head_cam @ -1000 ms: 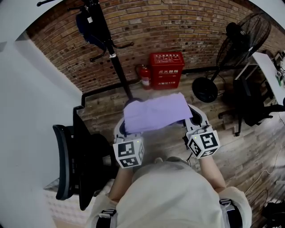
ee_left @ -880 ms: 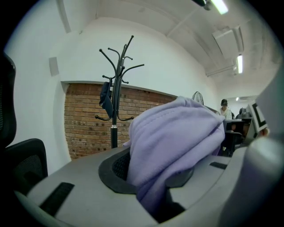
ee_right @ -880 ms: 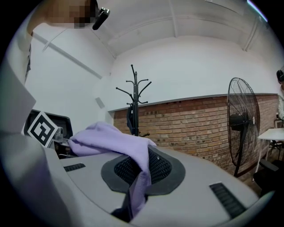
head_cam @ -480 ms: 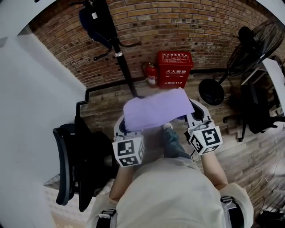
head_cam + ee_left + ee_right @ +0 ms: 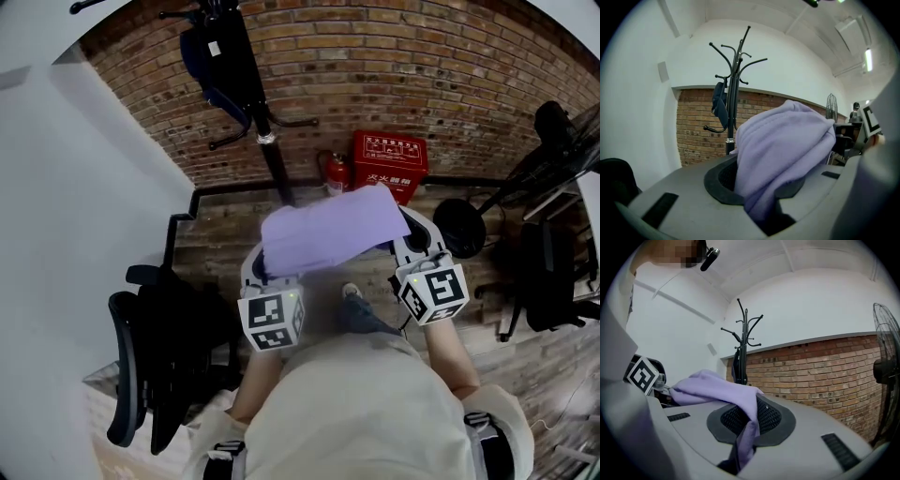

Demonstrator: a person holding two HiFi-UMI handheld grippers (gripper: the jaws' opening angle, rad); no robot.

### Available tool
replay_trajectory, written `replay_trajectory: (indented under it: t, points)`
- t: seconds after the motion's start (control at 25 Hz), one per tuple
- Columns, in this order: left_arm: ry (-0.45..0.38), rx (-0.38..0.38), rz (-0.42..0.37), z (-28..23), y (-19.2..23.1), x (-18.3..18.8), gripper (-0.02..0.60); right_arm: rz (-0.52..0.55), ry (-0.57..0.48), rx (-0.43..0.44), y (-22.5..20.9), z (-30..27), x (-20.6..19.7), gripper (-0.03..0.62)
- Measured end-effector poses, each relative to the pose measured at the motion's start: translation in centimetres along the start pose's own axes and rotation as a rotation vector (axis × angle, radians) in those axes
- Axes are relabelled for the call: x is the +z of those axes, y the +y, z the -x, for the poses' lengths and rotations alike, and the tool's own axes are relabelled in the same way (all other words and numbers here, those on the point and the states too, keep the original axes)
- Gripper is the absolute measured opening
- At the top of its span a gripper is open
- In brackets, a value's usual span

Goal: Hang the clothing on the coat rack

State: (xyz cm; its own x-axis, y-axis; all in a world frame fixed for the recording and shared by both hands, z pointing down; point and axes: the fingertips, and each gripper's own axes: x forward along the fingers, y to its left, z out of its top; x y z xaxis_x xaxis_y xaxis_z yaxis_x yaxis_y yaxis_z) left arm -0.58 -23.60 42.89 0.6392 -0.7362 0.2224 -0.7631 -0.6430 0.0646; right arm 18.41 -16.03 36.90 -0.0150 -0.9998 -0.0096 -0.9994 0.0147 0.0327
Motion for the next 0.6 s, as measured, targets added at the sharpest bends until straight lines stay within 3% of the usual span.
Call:
replay_trajectory:
  t: [0.6]
  points:
    - [0.002,0.161,-0.002,-9.5,2.0,3.9,0.106,0.022,-0.034,0.177,-6.3,-12.6,2.0,0.017]
